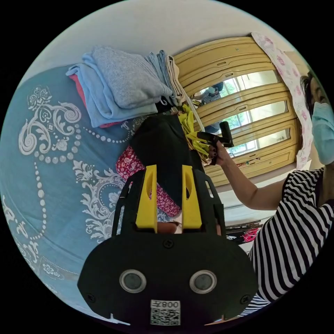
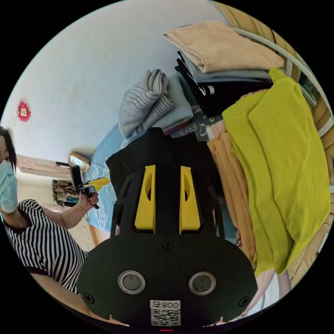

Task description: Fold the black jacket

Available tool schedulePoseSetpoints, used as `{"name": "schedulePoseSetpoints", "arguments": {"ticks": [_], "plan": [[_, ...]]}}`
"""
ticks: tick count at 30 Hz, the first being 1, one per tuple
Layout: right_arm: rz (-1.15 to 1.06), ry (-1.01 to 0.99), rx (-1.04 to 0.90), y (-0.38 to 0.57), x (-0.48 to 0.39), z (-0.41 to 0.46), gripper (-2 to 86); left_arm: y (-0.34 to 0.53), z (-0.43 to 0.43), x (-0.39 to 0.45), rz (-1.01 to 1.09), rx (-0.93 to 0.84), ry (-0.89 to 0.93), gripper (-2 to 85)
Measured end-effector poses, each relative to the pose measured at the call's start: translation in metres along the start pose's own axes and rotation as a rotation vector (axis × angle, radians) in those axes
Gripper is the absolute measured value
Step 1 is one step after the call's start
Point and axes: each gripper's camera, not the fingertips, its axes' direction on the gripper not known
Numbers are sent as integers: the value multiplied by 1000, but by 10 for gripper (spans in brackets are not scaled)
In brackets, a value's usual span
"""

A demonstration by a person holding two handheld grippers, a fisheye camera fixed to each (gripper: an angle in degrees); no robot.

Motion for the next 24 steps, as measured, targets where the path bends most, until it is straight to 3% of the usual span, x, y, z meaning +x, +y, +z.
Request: {"name": "schedulePoseSetpoints", "arguments": {"ticks": [8,14,19,24], "plan": [[-69,52,-42,16,-16,18,30,6,-38,10,37,-2,41,97],[-203,-154,38,56,-63,-11,17,17,-82,12,12,40,96,119],[-359,-316,-2,102,-141,14,16,43,-145,16,-100,157,275,204],[-397,-379,-152,140,-188,82,17,101,-209,-4,-321,209,221,223]]}}
